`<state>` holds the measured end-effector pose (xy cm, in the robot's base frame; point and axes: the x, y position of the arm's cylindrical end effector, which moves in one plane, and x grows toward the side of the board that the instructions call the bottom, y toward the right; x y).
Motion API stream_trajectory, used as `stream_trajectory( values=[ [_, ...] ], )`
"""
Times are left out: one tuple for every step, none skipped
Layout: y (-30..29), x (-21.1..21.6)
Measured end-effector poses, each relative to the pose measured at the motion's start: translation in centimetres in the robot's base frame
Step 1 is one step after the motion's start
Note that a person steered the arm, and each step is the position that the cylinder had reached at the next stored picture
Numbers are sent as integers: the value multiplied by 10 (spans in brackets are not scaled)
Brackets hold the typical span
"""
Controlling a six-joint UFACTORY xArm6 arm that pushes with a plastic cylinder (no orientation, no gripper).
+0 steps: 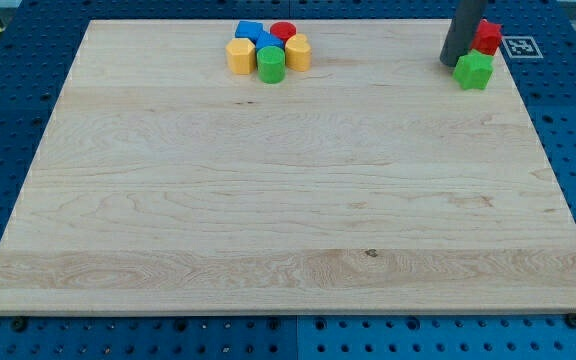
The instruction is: Push the red star above the green star
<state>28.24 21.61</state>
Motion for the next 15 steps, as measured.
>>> stream_trajectory(
  values=[
    [3, -34],
    [2, -84],
    [3, -90],
    [32, -90],
    [58, -91],
    [73, -79],
    [73, -66],
    [65, -65],
    [54, -64],
    [49, -63],
    [96, -75],
    [116, -61],
    [112, -47],
    [90, -47],
    [63, -47]
  ],
)
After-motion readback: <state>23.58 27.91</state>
